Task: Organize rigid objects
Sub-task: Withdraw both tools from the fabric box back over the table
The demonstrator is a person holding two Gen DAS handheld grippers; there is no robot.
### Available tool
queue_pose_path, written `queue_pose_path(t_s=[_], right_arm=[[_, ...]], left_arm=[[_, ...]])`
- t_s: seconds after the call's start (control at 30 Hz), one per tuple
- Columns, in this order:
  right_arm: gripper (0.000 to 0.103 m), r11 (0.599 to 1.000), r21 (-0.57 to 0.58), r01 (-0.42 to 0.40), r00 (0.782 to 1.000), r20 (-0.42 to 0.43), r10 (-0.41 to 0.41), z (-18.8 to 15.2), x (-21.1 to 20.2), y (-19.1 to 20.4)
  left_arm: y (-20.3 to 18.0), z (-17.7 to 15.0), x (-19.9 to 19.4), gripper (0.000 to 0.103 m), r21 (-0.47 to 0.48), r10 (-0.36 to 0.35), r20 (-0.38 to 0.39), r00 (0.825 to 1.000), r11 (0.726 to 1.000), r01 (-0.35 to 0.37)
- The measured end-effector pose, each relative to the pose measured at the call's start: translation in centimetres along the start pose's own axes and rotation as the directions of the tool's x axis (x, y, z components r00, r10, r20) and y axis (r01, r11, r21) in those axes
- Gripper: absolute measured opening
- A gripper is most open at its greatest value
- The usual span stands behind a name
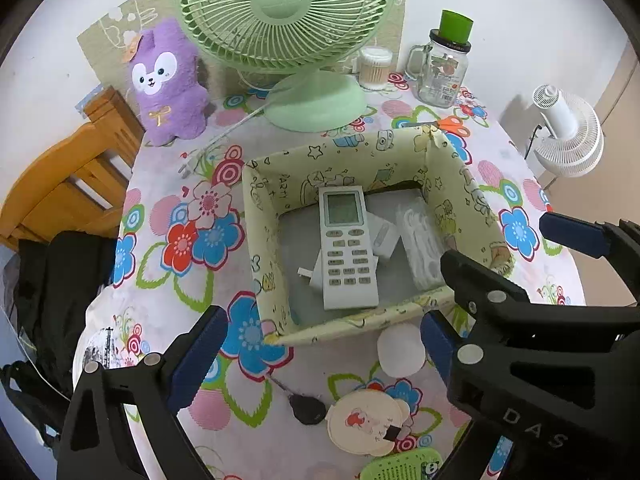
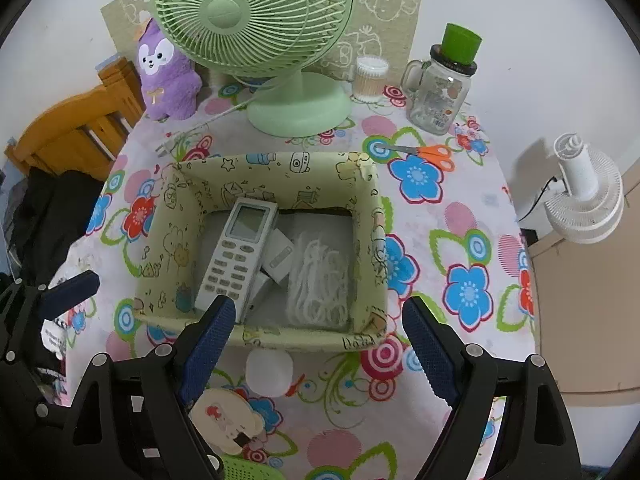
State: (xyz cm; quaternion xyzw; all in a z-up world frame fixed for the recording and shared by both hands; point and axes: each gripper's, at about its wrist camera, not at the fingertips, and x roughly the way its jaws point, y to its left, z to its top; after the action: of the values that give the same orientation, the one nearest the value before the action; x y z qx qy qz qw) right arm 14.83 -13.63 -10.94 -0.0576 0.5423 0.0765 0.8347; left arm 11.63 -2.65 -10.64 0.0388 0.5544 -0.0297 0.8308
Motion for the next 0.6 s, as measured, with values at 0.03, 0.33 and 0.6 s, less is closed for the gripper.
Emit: queue_pose_path(t_s=[0.03,0.33,0.6], right_arm=[[0.088,1.0,-0.003,0.001,1.0,0.002,-0.001,-0.1,-0.2,0.0],[0.088,1.0,-0.012,-0.006,1.0,0.029,0.006,-1.4,-1.9,0.3],[0.087,0.999,-0.014,-0.029,0.999,0.035,0.03,-2.5,-3.1,0.6]], left_arm=[[-0.1,-0.2,-0.2,0.098,0.001,0.002,0.004,1.0,1.0,-0.002],[0.0,-1.5,-1.6,0.098,-0.027,-0.007,0.019,1.0,1.0,0.008],[-0.1,-2.6,-2.7,0.096,-0.028,-0.003,0.036,0.999,1.0,0.004]])
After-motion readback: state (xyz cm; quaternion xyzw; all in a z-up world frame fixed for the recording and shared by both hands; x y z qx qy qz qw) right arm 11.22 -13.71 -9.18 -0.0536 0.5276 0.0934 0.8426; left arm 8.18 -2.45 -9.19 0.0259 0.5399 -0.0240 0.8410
